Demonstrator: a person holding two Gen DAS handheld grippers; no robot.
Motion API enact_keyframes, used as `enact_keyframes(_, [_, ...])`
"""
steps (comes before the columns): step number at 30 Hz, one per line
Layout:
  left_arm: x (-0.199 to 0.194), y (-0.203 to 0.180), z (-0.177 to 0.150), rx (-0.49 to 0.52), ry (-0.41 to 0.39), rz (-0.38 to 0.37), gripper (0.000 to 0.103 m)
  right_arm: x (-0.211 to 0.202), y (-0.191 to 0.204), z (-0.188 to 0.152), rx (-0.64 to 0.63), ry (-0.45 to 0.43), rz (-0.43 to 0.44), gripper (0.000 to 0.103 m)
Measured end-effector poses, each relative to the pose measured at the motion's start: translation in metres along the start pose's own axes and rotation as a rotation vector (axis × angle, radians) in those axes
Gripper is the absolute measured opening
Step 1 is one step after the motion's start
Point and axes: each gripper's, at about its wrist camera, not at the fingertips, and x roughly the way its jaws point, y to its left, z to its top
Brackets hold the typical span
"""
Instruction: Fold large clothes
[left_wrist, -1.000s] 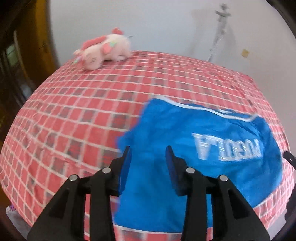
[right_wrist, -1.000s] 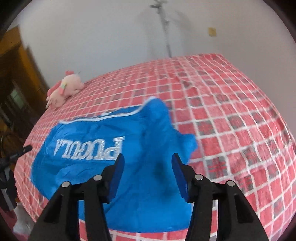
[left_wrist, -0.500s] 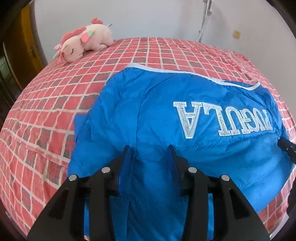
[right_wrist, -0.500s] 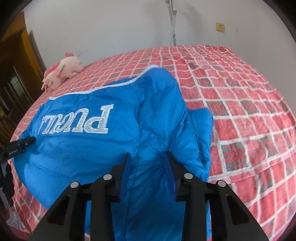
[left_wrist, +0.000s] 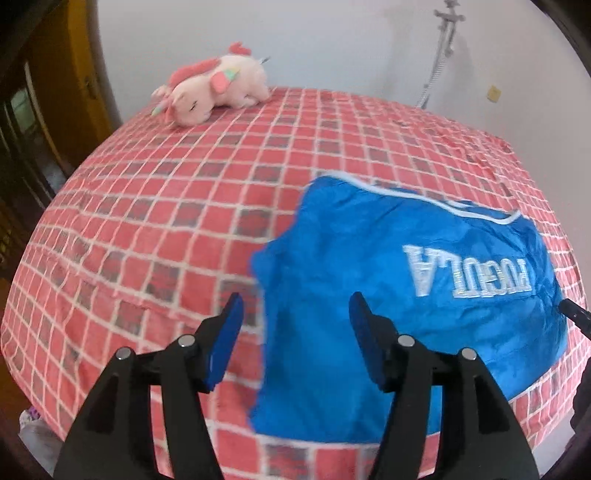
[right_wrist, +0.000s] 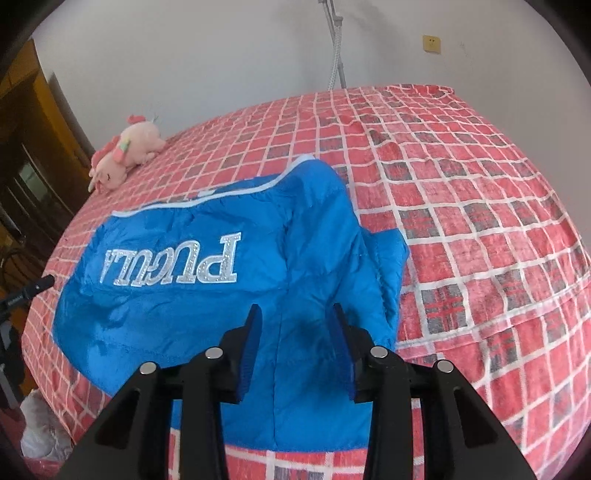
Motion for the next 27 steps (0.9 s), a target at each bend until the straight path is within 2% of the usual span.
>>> enact_keyframes(2, [0.006, 0.012, -0.002, -0.023, 0.033, -0.012, 0.059, 0.001, 0.0, 0.0, 0.0, 0.018, 0.0, 0.038])
enact_keyframes(5, [0.013, 0.023, -0.004, -0.071, 0.077, -0.073, 0.06, 0.006, 0.0, -0.001, 0.011, 0.059, -0.006, 0.038])
enact_keyframes(13, [0.043, 0.028, -0.011, -0.111, 0.151, -0.134, 0.064, 0.015, -0.001, -0.004, 0.028, 0.121, -0.016, 0.038])
enact_keyframes(21, [0.074, 0.042, -0.013, -0.196, 0.211, -0.286, 0.065, 0.023, -0.007, -0.004, 0.064, 0.152, 0.003, 0.038])
enact_keyframes(24, [0.08, 0.039, -0.015, -0.233, 0.228, -0.348, 0.044, 0.026, -0.008, -0.002, 0.077, 0.159, -0.002, 0.038])
enact_keyframes(27, [0.073, 0.028, -0.013, -0.186, 0.211, -0.313, 0.031, 0.031, -0.005, -0.001, 0.081, 0.172, -0.03, 0.038])
